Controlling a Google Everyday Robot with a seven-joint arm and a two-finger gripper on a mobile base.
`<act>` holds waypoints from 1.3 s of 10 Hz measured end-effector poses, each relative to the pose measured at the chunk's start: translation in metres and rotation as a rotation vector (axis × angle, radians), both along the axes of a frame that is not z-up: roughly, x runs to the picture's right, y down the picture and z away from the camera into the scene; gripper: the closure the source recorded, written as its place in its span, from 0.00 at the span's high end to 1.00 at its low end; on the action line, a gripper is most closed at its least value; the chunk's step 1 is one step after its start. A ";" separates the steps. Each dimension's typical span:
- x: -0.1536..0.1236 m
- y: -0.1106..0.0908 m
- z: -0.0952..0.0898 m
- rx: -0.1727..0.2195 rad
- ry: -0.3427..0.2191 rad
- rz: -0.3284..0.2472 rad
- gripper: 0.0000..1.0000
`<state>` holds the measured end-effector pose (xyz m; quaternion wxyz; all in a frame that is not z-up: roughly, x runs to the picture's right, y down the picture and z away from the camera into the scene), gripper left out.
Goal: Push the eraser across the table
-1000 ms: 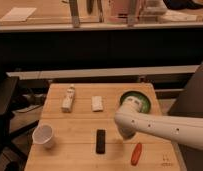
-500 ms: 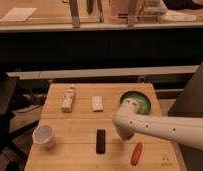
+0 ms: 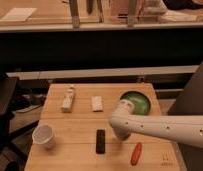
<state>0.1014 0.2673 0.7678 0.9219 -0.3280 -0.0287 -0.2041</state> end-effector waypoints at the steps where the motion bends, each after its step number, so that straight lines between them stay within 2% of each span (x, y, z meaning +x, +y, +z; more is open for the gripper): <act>1: -0.010 0.001 0.003 -0.001 -0.005 -0.017 0.00; 5: -0.023 0.001 0.010 -0.003 -0.010 -0.060 0.00; 8: -0.057 0.001 0.016 -0.006 -0.029 -0.112 0.00; 13: -0.089 0.000 0.022 -0.009 -0.051 -0.178 0.00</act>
